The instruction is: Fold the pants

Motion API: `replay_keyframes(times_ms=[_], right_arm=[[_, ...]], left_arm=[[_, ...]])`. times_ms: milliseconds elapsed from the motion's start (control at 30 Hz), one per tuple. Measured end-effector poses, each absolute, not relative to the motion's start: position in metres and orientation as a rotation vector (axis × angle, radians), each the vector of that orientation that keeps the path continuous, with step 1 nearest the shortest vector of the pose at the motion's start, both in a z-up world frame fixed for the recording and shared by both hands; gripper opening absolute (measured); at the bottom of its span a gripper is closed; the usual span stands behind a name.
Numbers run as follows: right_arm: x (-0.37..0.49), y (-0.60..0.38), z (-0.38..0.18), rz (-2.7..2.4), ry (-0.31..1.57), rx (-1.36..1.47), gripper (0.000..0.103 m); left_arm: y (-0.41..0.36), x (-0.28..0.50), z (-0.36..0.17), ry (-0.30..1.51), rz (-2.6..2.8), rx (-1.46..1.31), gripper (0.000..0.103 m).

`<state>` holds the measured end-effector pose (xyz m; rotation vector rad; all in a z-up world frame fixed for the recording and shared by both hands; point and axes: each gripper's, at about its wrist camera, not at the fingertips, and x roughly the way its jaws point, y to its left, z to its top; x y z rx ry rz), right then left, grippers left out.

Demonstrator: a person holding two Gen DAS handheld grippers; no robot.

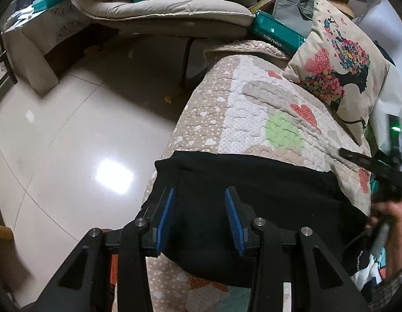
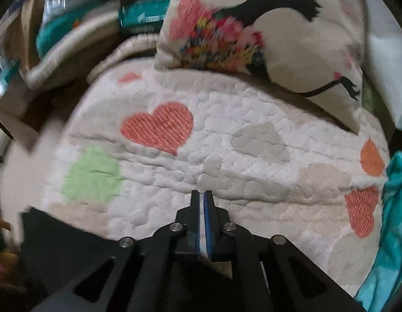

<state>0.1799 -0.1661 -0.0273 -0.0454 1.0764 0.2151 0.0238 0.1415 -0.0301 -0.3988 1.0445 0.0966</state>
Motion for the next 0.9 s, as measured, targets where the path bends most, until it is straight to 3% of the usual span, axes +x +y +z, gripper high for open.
replay_keyframes(times_ms=[33, 133, 300, 500, 567, 833, 900], right_arm=[[0.172, -0.174, -0.019, 0.223, 1.065, -0.023, 0.013], [0.131, -0.217, 0.011, 0.208, 1.022, 0.055, 0.051], [0.067, -0.277, 0.019, 0.133, 1.071, 0.150, 0.051], [0.009, -0.311, -0.047, 0.005, 1.299, 0.323, 0.051], [-0.001, -0.322, -0.063, -0.084, 1.333, 0.319, 0.046], [-0.015, -0.286, -0.033, -0.144, 1.182, 0.046, 0.049], [-0.021, -0.274, -0.022, -0.104, 1.123, 0.057, 0.056]], left_arm=[[0.142, 0.023, -0.029, 1.042, 0.096, -0.402, 0.039], [0.145, 0.020, -0.027, 1.034, 0.088, -0.424, 0.039], [0.141, 0.015, -0.024, 1.022, 0.079, -0.411, 0.040], [0.147, 0.010, -0.027, 1.015, 0.120, -0.385, 0.040], [0.154, 0.008, -0.030, 1.020, 0.148, -0.388, 0.040], [0.174, 0.010, -0.039, 1.040, 0.193, -0.488, 0.040], [0.165, 0.007, -0.035, 1.036, 0.171, -0.466, 0.040]])
